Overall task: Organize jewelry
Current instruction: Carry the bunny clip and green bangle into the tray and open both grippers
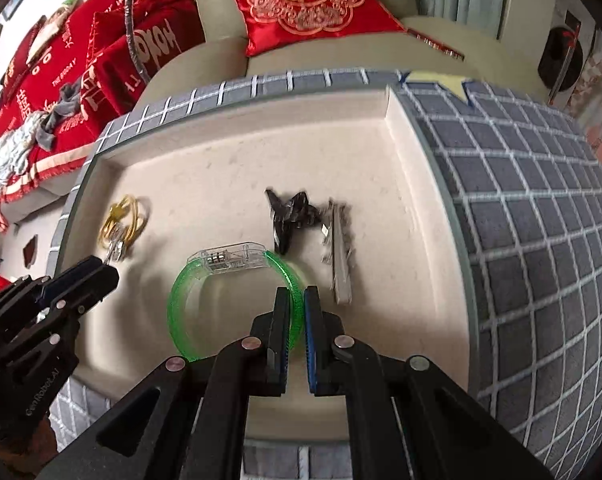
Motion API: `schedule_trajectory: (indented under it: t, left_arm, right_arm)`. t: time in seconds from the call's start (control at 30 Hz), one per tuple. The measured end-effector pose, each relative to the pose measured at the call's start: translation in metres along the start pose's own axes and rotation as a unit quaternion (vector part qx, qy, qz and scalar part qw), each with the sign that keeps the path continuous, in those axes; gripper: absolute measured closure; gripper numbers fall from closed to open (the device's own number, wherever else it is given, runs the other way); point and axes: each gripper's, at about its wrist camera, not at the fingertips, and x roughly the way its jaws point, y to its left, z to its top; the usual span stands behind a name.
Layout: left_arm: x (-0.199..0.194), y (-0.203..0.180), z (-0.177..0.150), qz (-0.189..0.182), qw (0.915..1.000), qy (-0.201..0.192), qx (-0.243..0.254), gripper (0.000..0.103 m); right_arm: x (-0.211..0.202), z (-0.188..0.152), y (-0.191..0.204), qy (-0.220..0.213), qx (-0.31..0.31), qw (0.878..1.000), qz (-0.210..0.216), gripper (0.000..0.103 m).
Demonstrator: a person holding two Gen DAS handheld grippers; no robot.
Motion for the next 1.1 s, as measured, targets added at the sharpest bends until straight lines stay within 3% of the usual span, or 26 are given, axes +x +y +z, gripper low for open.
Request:
schedule_trajectory:
  t: [0.27,0.67,0.77,0.87,1.1]
  left_arm:
    - [0.015,-0.007,0.003,0.053,0.9985,-0.004,0.016,0.071]
    - [0.015,-0.011,0.001,0.052,0.9985,-0.009,0.016,0.071]
    - [0.014,-0.011,0.000,0.053,0.9984,-0.011,0.014,0.071]
    - [0.011,-0.009,-0.002,0.044,0.9988,-0.021,0.008,0.071]
    - [0.006,-0.006,0.000,0.038,0.9987,-0.032,-0.007,0.071]
  right_arm:
    - [0.003,0.011,-0.010,-0.025,0.009,0.999,-0.037,0.096]
    - [0.002,0.008,-0.010,-0.023,0.015,1.000,-0.014,0.093]
    - [-0.003,0.007,-0.013,-0.027,0.028,0.999,0.000,0.082]
    - [-0.012,0.005,-0.015,-0.038,0.047,0.998,0.024,0.046]
    - [-0.044,-0.007,-0.018,-0.072,0.070,0.994,0.050,0.045]
